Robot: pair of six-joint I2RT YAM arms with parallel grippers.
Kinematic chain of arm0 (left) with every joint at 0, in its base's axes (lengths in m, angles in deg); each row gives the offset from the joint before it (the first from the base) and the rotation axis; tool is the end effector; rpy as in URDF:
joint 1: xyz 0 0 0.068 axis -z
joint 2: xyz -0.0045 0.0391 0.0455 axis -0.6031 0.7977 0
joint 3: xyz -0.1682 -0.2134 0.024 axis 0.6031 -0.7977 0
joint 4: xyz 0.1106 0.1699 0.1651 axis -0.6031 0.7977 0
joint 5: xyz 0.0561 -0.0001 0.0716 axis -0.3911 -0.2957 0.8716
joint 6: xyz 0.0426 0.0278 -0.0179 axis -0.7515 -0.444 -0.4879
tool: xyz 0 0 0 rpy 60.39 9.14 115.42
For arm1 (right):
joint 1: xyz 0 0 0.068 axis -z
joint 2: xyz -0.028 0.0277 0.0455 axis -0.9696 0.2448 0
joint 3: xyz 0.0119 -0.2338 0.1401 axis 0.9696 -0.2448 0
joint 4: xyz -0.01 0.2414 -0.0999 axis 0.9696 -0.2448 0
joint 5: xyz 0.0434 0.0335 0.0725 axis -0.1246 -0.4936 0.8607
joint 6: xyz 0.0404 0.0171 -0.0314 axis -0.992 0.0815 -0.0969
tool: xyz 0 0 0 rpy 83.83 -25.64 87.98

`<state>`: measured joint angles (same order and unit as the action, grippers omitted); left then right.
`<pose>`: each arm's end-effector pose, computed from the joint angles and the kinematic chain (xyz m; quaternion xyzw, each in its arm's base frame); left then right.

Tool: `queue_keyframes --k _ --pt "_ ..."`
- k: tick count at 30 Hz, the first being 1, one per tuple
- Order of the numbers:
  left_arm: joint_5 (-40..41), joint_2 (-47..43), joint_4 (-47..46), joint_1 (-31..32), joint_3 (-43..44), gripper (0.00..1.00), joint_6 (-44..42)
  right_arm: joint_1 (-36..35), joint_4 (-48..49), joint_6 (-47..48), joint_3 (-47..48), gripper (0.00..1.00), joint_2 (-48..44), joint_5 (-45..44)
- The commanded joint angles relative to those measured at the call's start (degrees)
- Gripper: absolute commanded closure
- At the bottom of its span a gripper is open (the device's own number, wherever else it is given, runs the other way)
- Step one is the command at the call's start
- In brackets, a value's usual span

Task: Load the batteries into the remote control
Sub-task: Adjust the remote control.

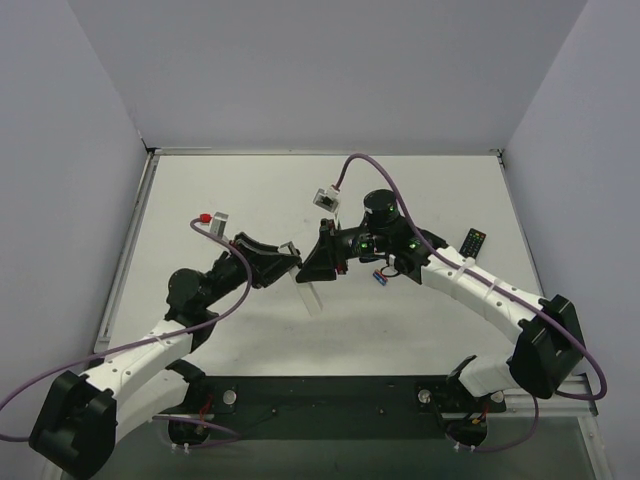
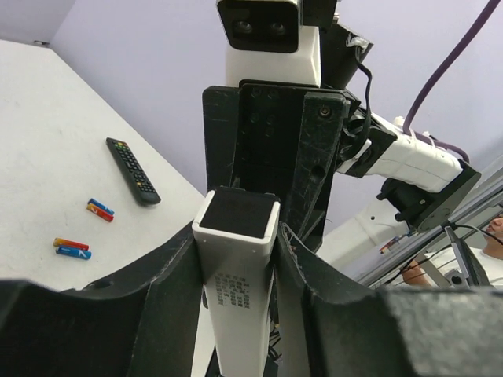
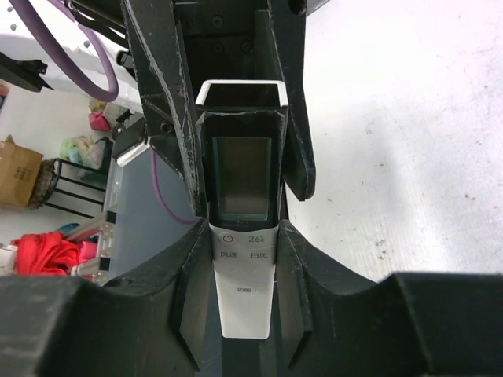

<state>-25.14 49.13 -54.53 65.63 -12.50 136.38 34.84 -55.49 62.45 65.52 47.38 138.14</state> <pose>0.1660 -0.1110 0.2783 0.0665 0.5770 -0.6650 0.4695 0.2172 0.2294 0.3393 -0.4244 0.5916 0.6193 0.2937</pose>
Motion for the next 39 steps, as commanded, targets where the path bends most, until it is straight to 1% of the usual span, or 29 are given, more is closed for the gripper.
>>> queue_keyframes --k 1,2,3,4,5,6,7,8,9,10,11,12,13,14,16,17,18,21,25,30,36,39 --pt "2.0 -1.0 -6.2 0.8 0.1 0.65 1.4 -0.4 6.5 -0.5 -0.5 0.90 -0.2 1.6" --pt "2.7 -1.4 -6.0 0.8 -0.1 0.70 1.3 -0.4 6.5 -0.4 -0.6 0.86 -0.3 1.3" --pt "3.4 -1.9 -4.4 0.9 -0.3 0.76 0.9 -0.4 6.5 -0.3 -0.8 0.77 -0.4 0.7" --pt "4.9 -3.4 -2.9 0.9 -0.2 0.90 0.3 -0.3 6.6 -0.3 -1.1 0.71 -0.6 -0.6" --pt "5.9 -4.2 -1.0 0.9 -0.1 0.95 -0.2 -0.4 6.4 -0.2 -1.3 0.65 -1.1 -1.7" --pt "7.1 -5.2 4.1 0.9 0.4 1.00 -1.7 -0.4 6.4 0.0 -1.6 0.54 -1.6 -2.9" --pt "10.8 -7.7 7.5 1.0 0.8 1.00 -2.6 -0.5 6.3 0.8 -2.3 0.48 -2.0 -4.1" --pt "13.1 -9.2 11.6 1.0 1.3 1.00 -4.0 -0.6 5.6 1.3 -2.7 0.44 -3.4 -7.7" --pt "16.3 -10.8 21.4 1.1 2.8 1.00 -4.4 -0.8 4.8 2.3 -2.9 0.38 -4.1 -10.0" --pt "19.4 -13.6 26.5 1.2 3.5 1.00 -4.7 -1.6 3.7 5.0 -3.5 0.36 -5.0 -13.0" --pt "25.6 -15.0 35.4 1.2 4.2 1.00 -4.8 -2.2 2.0 6.5 -4.1 0.34 -6.8 -19.8" --pt "28.3 -16.2 38.9 1.2 4.9 1.00 -4.6 -3.0 1.7 7.6 -5.0 0.31 -8.0 -24.3" --pt "30.4 -18.0 42.2 1.3 6.1 1.00 -4.4 -4.8 2.4 9.8 -5.9 0.30 -9.0 -27.8" --pt "34.7 -18.7 47.6 1.3 6.8 1.00 -3.8 -6.2 3.1 11.0 -8.0 0.29 -10.9 -34.3" --pt "37.1 -19.8 51.5 1.3 8.5 1.00 -3.3 -8.7 6.0 13.1 -9.9 0.26 -12.3 -40.5" --pt "38.8 -19.7 54.9 1.3 9.1 1.00 -2.2 -11.6 7.2 15.2 -11.9 0.26 -13.2 -43.6" --pt "39.3 -19.6 56.2 1.3 9.6 1.00 -1.8 -12.9 8.7 16.1 -12.8 0.25 -13.3 -47.6" --pt "40.1 -18.5 60.2 1.3 11.0 1.00 -0.3 -17.7 13.7 19.2 -15.2 0.23 -13.0 -55.9" --pt "39.7 -17.7 60.6 1.3 10.8 1.00 1.8 -20.9 16.0 21.2 -14.7 0.23 -10.1 -58.9" --pt "40.1 -18.7 60.5 1.3 10.2 1.00 2.8 -24.4 16.2 22.7 -12.8 0.23 -5.3 -62.0" --pt "40.5 -19.6 60.6 1.3 9.9 1.00 3.1 -25.6 16.7 22.8 -10.8 0.27 -1.0 -62.3" --pt "40.5 -19.7 60.6 1.3 9.7 1.00 3.4 -25.8 17.1 22.7 -10.0 0.31 0.5 -62.3"
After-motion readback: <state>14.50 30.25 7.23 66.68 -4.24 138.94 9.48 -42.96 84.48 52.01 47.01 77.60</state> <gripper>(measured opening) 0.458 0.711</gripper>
